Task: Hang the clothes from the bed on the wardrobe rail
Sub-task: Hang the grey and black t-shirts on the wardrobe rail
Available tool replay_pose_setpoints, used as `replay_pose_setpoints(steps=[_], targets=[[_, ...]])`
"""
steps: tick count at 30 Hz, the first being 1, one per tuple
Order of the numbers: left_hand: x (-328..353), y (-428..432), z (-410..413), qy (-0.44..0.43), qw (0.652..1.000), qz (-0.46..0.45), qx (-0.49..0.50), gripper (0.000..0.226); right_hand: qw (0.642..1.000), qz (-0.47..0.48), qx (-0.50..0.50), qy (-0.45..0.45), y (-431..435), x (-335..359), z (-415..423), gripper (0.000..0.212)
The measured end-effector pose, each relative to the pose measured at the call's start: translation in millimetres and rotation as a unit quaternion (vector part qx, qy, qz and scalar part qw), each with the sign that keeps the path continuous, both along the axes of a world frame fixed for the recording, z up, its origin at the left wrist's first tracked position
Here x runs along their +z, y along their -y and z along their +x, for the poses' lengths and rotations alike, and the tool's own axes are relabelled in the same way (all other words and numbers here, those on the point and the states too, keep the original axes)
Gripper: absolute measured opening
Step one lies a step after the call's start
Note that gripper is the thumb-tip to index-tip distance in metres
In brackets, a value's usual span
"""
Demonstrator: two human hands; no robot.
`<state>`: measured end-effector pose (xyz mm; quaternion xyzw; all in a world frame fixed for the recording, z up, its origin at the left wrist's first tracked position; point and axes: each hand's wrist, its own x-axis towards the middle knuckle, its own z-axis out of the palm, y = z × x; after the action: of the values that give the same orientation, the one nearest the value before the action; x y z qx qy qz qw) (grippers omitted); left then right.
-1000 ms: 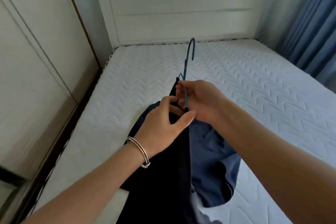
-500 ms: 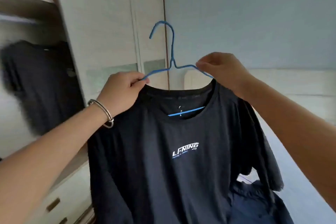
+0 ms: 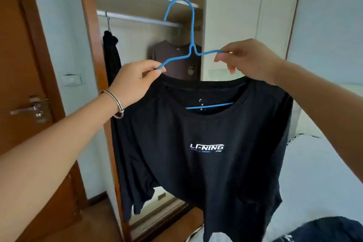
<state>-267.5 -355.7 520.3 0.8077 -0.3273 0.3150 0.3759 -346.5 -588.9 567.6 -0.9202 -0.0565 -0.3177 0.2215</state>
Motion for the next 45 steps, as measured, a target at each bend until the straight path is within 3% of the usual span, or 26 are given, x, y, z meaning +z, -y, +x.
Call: replay_pose_setpoints(steps=[6, 10, 16, 22, 24, 26, 28, 30, 32, 34, 38, 40, 43, 45], targets=[[-9, -111, 68, -0.063, 0.990, 0.108, 0.065, 0.029, 0.997, 0.062, 0.038, 0.024, -81, -18, 79, 0.023], [-2, -146, 112, -0.045, 0.993, 0.071, 0.082, 0.026, 0.997, 0.058, 0.045, 0.027, -118, -17, 125, 0.030], [-5, -145, 186, -0.074, 0.995, 0.063, 0.036, 0.017, 0.997, 0.076, 0.018, 0.004, -131, -26, 192, 0.031], [-19, -98, 269, -0.074, 0.989, 0.126, -0.029, 0.032, 0.994, 0.098, -0.041, 0.022, -98, -45, 263, 0.025], [-23, -76, 298, -0.036, 0.992, 0.117, -0.029, 0.035, 0.992, 0.110, -0.053, 0.014, -83, -44, 282, 0.025], [-28, -53, 321, 0.075, 0.991, 0.110, -0.017, 0.037, 0.990, 0.127, -0.068, 0.006, -68, -41, 299, 0.024], [-38, -28, 342, 0.221, 0.966, 0.129, -0.023, 0.032, 0.986, 0.142, -0.084, 0.003, -55, -37, 315, 0.025], [-57, -2, 361, 0.297, 0.933, 0.191, -0.068, 0.032, 0.983, 0.156, -0.095, 0.002, -45, -32, 329, 0.023], [-81, 21, 380, 0.309, 0.912, 0.254, -0.089, 0.035, 0.980, 0.170, -0.102, 0.007, -38, -29, 341, 0.020], [-97, 40, 399, 0.277, 0.918, 0.267, -0.098, 0.039, 0.977, 0.183, -0.112, 0.013, -31, -27, 353, 0.017], [-98, 71, 429, 0.305, 0.913, 0.233, -0.139, 0.013, 0.968, 0.206, -0.143, 0.023, -20, -34, 382, 0.016], [-92, 78, 441, 0.301, 0.917, 0.204, -0.164, 0.016, 0.963, 0.222, -0.151, 0.016, -19, -36, 394, 0.016], [-72, 81, 465, 0.305, 0.931, 0.061, -0.193, 0.018, 0.961, 0.230, -0.156, 0.009, -21, -32, 411, 0.016], [-42, 82, 479, 0.257, 0.949, -0.046, -0.178, 0.026, 0.961, 0.234, -0.149, 0.007, -23, -25, 425, 0.016]])
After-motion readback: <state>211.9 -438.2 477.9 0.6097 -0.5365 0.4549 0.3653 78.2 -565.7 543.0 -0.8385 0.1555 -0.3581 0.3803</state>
